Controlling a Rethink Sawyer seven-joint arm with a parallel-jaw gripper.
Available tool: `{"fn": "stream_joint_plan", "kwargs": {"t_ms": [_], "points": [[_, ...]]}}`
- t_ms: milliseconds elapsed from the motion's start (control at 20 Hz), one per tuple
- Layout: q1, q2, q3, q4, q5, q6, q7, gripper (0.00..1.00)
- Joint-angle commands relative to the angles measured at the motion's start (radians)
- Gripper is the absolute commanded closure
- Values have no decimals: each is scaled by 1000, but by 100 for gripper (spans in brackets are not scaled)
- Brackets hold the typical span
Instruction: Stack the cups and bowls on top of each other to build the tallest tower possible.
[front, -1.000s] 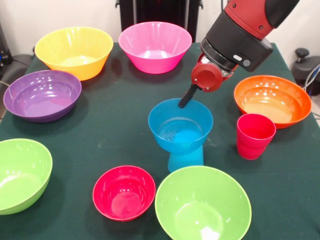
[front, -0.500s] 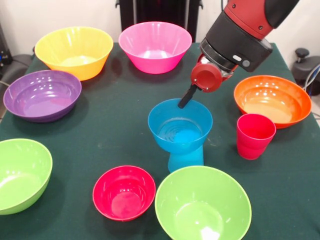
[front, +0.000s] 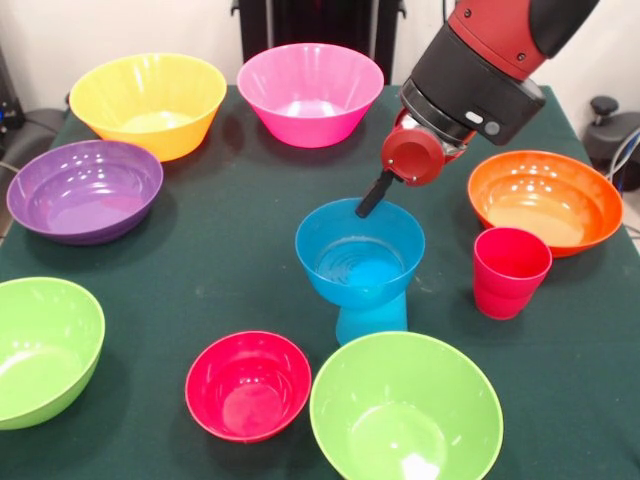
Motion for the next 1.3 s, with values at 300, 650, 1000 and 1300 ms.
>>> {"fn": "stream_joint_plan", "kwargs": {"t_ms": [300, 650, 1000, 1300], "points": [[-28, 66, 98, -107, -79, 73, 156, 100], [-28, 57, 112, -89, -79, 51, 137, 100], [-36, 67, 102, -114, -74, 63, 158, 100], [-28, 54, 113, -88, -82, 55, 136, 100]]}}
